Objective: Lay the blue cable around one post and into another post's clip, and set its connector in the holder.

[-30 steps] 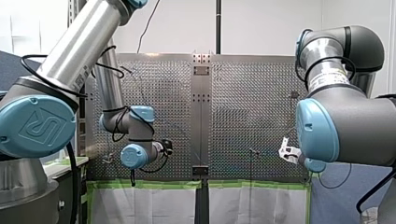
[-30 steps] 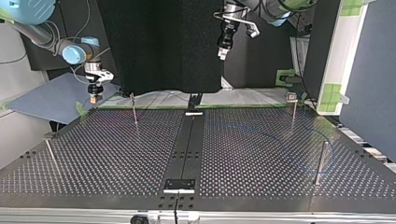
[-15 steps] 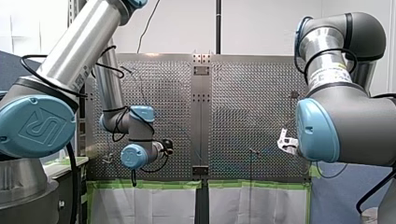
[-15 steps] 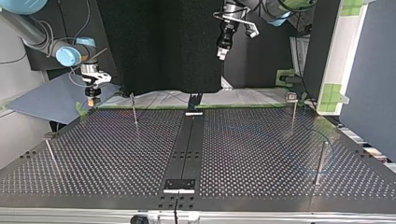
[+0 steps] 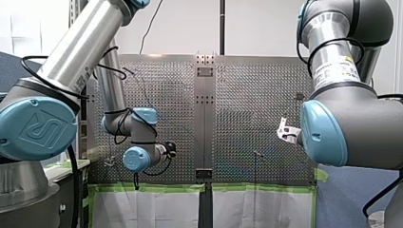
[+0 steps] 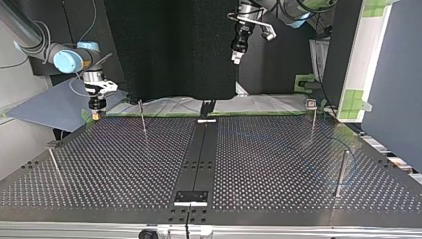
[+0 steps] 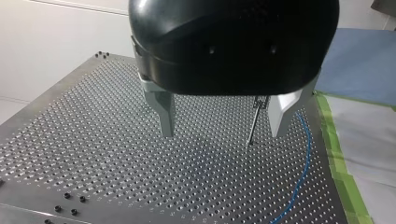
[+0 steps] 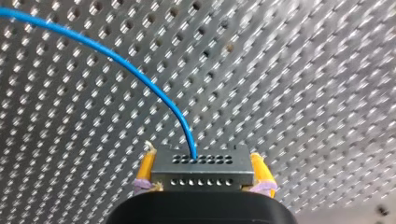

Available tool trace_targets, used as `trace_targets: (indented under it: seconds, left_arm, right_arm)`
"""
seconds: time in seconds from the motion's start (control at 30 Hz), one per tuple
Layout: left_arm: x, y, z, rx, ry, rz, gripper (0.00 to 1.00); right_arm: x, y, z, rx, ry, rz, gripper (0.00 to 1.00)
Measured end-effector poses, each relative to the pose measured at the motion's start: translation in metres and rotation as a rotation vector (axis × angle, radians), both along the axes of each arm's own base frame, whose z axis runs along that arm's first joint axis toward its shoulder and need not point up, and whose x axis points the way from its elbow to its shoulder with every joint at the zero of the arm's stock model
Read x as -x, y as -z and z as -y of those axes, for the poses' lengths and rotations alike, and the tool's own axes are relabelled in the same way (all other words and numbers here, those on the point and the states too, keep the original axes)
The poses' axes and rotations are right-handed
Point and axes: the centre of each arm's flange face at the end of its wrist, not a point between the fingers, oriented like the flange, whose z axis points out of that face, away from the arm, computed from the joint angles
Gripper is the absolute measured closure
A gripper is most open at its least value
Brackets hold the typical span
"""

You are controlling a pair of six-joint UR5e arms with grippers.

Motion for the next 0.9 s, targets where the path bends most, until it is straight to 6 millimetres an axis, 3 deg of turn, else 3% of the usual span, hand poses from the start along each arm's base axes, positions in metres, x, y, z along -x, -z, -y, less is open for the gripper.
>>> trace_targets:
  seconds: [0.5,0.9]
  left_arm:
    - [-0.002,0.000,-0.002,-0.001,-0.009,0.000,0.01]
    - [-0.002,0.000,-0.002,-0.001,-0.008,-0.001,0.01]
  right_arm:
    - [-0.028,-0.069,-0.012,0.093,-0.038,-0.032,1.00]
    - [-0.020,-0.112,-0.031,0.099,0.048,-0.028,1.00]
